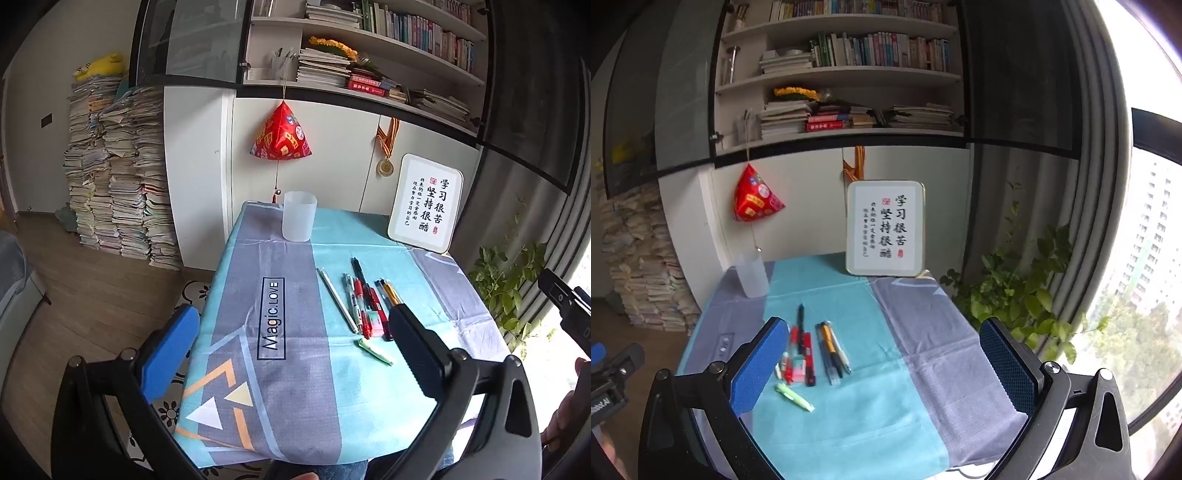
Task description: Organize stationery
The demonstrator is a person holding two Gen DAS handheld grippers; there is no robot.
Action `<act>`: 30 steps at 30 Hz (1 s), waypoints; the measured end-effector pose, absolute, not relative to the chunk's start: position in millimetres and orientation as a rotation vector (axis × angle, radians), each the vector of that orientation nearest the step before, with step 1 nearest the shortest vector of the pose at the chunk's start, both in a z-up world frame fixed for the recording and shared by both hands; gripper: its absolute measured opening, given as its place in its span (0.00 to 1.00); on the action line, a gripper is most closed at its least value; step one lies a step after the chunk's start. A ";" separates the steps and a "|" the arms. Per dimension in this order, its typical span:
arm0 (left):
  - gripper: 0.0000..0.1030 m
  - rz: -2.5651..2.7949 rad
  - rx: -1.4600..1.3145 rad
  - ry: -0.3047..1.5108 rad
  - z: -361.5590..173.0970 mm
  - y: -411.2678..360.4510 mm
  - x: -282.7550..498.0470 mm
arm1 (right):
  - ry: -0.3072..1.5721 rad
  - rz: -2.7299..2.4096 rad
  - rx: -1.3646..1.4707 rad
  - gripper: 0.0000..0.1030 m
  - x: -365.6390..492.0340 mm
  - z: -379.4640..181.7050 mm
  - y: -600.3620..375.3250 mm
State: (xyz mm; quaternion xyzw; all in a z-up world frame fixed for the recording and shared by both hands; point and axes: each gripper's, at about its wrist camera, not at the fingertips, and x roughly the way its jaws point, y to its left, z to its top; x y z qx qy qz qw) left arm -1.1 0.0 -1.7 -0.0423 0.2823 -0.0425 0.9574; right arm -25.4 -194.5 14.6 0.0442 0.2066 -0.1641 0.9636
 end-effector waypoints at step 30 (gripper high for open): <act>0.99 -0.068 0.002 0.557 -6.0 -21.0 -3.9 | 0.438 -0.407 0.000 1.00 -23.9 19.9 -191.0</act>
